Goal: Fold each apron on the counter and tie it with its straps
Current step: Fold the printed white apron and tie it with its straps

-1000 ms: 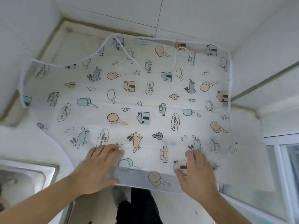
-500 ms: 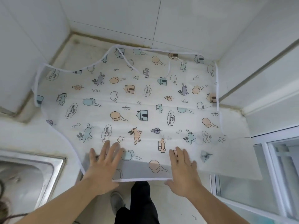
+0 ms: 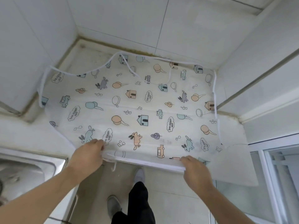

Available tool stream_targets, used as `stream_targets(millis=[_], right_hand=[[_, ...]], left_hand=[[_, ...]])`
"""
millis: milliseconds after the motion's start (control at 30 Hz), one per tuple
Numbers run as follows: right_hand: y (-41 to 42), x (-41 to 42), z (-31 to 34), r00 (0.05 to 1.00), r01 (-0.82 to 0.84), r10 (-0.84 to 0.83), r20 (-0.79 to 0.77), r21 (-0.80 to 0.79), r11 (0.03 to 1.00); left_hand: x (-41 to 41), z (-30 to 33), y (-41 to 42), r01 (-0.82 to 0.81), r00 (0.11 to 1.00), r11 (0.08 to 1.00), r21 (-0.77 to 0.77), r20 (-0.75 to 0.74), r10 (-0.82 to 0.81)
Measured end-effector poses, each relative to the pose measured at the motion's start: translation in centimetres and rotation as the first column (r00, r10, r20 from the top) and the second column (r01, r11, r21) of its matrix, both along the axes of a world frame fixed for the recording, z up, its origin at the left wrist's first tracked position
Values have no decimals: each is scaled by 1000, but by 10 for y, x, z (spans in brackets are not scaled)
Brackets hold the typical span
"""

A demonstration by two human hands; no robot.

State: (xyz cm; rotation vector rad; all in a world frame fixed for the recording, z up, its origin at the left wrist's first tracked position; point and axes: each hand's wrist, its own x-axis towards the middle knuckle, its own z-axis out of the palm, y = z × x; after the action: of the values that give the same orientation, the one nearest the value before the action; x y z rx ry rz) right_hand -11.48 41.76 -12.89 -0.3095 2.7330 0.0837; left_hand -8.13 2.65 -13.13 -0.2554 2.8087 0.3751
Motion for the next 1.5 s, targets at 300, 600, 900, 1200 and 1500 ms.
stream_targets(millis=[300,600,900,1200,1500], right_hand=[[40,-46,71,950,267,-280,136,106,958],[93,-78,112,853,501,-509,111,92,860],[117,-112,147,848,497,-500,178,64,865],[112,-207,115,879,467,-477,-32,-153,871],[53,-311,87,787,539,-603,-133,-329,775]], left_hand=[[-42,68,-60,-228,970,963,141,124,211],[-58,107,-86,-518,855,772,369,218,470],[-101,101,-119,-399,887,906,139,310,342],[-159,77,-125,-615,788,766,188,107,606],[-259,73,-125,-542,831,839,-41,-173,528]])
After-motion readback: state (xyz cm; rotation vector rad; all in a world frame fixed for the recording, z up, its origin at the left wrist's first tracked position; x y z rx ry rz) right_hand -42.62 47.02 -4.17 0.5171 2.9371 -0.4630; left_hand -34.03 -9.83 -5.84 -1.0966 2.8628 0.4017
